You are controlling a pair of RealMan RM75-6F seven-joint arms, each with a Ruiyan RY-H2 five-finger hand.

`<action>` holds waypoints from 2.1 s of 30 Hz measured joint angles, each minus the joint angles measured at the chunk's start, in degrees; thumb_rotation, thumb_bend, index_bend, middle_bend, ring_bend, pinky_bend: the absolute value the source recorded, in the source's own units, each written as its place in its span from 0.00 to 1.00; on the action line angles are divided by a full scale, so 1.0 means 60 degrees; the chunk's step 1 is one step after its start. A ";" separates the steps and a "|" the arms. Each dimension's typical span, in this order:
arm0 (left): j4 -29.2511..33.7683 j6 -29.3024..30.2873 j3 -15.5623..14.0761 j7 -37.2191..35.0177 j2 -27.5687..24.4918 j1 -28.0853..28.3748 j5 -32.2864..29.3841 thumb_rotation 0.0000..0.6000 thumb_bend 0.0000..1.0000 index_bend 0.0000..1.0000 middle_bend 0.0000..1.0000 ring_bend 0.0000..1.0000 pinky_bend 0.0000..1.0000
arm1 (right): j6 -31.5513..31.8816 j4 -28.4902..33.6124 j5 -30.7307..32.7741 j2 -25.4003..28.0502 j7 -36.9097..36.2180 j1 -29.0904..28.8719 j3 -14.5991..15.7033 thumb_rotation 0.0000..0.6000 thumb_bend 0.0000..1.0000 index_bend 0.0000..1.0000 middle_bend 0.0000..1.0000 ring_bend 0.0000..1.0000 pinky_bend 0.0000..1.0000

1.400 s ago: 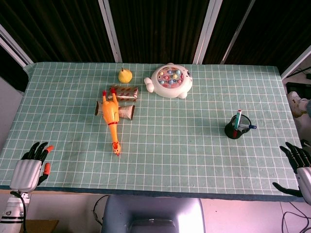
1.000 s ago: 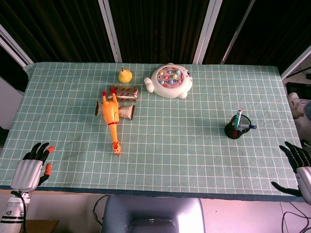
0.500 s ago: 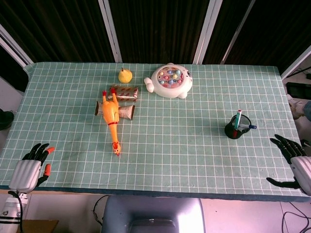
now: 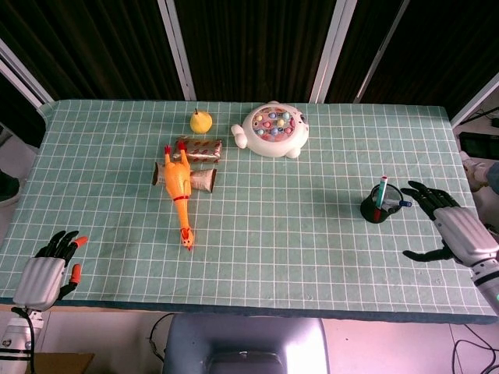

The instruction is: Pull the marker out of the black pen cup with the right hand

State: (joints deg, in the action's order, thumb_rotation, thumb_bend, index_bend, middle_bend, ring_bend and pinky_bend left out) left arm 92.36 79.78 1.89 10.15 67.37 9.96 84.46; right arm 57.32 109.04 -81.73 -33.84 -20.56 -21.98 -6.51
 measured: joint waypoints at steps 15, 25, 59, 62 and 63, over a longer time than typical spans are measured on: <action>-0.0022 -0.0079 0.0035 -0.0055 -0.0019 0.0030 -0.0124 1.00 0.57 0.23 0.12 0.08 0.32 | -0.2900 -0.2087 0.2877 -0.1460 0.1333 -0.2363 -0.0853 1.00 0.27 0.33 0.45 0.49 0.45; -0.0017 -0.0138 0.0036 0.0006 -0.0011 0.0047 -0.0198 1.00 0.58 0.23 0.12 0.08 0.32 | -0.2888 -0.3610 0.4122 -0.3037 0.2593 -0.2999 -0.0906 1.00 0.27 0.46 0.90 0.96 0.87; -0.0012 -0.0431 0.0053 0.0076 0.0000 0.0166 -0.0462 1.00 0.57 0.23 0.12 0.08 0.32 | -0.4873 -0.7700 0.6486 -0.5745 0.3290 -0.4000 -0.0507 1.00 0.42 0.54 1.00 1.00 1.00; -0.0007 -0.0427 0.0052 0.0050 -0.0011 0.0167 -0.0458 1.00 0.57 0.23 0.12 0.08 0.32 | -0.4944 -0.7829 0.6336 -0.5866 0.3148 -0.3974 -0.0555 1.00 0.44 0.55 1.00 1.00 1.00; -0.0006 -0.0424 0.0050 0.0042 -0.0015 0.0167 -0.0454 1.00 0.57 0.23 0.12 0.08 0.32 | -0.4958 -0.7859 0.6294 -0.5895 0.3111 -0.3966 -0.0568 1.00 0.44 0.55 1.00 1.00 1.00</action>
State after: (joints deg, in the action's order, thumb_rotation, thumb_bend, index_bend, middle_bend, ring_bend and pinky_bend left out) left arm 92.32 77.23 2.19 10.40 67.28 10.96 81.74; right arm 27.57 61.89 -43.97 -69.21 -1.89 -45.78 -9.91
